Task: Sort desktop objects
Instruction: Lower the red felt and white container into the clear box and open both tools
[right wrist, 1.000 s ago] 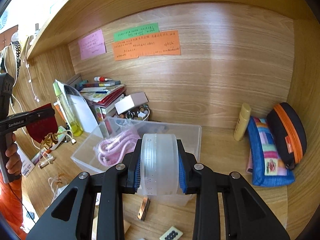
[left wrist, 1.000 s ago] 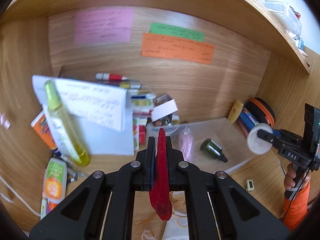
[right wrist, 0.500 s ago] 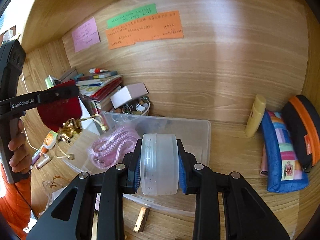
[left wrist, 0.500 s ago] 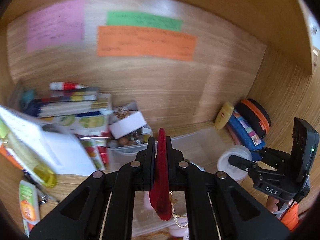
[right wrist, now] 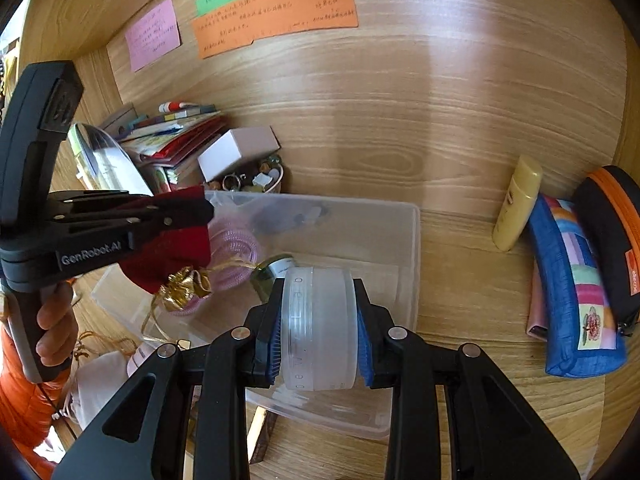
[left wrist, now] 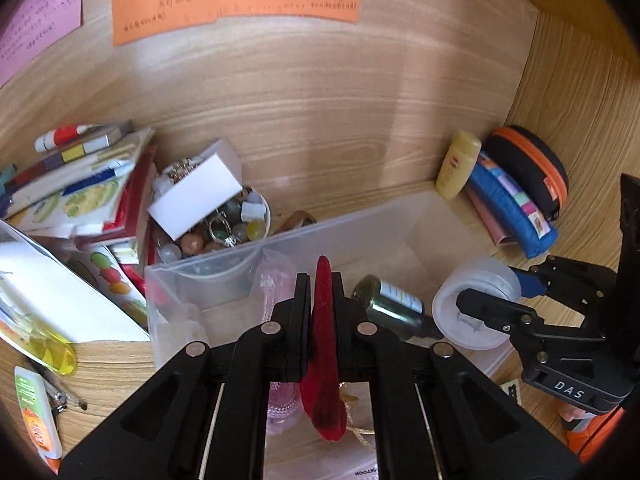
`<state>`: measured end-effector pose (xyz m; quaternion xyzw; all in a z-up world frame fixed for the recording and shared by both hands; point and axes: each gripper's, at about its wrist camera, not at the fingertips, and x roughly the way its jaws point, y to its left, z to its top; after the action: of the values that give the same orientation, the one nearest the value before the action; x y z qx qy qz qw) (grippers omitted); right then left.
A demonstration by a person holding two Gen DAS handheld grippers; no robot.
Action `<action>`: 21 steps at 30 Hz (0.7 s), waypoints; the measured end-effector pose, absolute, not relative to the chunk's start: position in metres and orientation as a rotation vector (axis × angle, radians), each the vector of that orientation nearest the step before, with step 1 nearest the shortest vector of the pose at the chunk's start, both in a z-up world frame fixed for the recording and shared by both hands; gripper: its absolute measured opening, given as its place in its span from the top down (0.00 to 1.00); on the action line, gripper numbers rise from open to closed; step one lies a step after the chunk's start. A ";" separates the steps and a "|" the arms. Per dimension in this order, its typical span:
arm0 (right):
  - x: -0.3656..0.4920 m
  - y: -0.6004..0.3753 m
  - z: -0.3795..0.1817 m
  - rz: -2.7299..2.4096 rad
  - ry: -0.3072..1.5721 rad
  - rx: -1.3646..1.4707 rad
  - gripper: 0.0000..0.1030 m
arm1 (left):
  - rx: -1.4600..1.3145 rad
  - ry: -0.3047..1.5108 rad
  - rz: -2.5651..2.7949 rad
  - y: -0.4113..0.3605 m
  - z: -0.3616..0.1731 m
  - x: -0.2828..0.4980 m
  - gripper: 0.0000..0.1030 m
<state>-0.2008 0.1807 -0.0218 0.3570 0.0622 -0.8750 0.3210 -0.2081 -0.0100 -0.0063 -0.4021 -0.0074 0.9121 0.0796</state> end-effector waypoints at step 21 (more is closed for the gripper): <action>-0.194 0.166 -0.031 -2.265 0.257 0.964 0.72 | -1.233 0.111 2.699 0.011 -0.022 -0.200 0.78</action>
<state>-0.1944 0.1663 -0.0312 0.3682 0.0980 -0.8647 0.3272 -0.1999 0.0110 -0.0217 -0.4136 0.0371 0.9056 0.0859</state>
